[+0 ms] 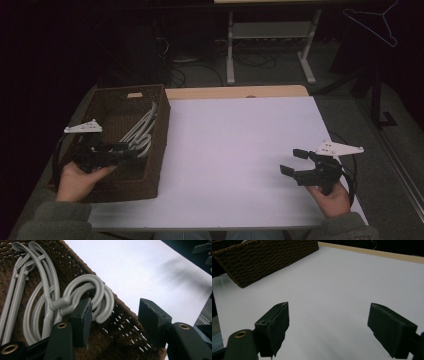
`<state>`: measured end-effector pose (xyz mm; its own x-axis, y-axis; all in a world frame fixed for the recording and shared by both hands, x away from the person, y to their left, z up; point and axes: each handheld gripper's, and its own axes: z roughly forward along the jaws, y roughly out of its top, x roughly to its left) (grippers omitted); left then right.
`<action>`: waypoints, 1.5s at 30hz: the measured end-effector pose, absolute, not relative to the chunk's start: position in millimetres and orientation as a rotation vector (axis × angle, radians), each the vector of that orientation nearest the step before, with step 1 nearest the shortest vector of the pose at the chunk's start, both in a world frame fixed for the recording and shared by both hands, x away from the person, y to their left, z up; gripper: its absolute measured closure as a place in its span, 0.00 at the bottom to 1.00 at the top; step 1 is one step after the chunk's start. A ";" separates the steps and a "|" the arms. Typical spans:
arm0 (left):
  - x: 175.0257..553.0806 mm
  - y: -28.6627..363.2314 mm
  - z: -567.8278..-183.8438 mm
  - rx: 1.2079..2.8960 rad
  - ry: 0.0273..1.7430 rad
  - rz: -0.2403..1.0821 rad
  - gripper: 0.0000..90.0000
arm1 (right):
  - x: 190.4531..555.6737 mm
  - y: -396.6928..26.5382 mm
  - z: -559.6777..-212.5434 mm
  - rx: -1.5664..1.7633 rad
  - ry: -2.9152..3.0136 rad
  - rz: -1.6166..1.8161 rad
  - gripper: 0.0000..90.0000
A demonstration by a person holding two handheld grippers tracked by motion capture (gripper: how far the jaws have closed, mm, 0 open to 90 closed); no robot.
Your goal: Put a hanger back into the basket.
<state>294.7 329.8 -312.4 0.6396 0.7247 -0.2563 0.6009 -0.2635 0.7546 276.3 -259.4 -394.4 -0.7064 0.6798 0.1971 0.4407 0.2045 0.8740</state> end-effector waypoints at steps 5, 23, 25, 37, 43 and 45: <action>292.0 322.3 -313.7 1.958 1.034 0.173 0.49 | 276.3 -259.8 -394.3 1.067 2.246 1.510 0.18; 279.4 297.4 -315.2 1.967 0.956 0.164 0.50 | 276.2 -260.3 -393.6 1.060 2.243 1.516 0.18; 276.5 293.8 -314.3 1.973 0.938 0.166 0.50 | 276.1 -260.5 -393.5 1.060 2.243 1.515 0.18; 257.9 264.3 -311.6 2.006 0.831 0.196 0.50 | 276.0 -260.3 -393.2 1.062 2.242 1.519 0.18; 253.9 248.7 -315.9 1.998 0.812 0.185 0.50 | 276.1 -260.5 -393.1 1.059 2.241 1.518 0.18; 253.7 245.5 -318.3 1.998 0.810 0.180 0.50 | 276.1 -260.8 -392.9 1.061 2.241 1.519 0.18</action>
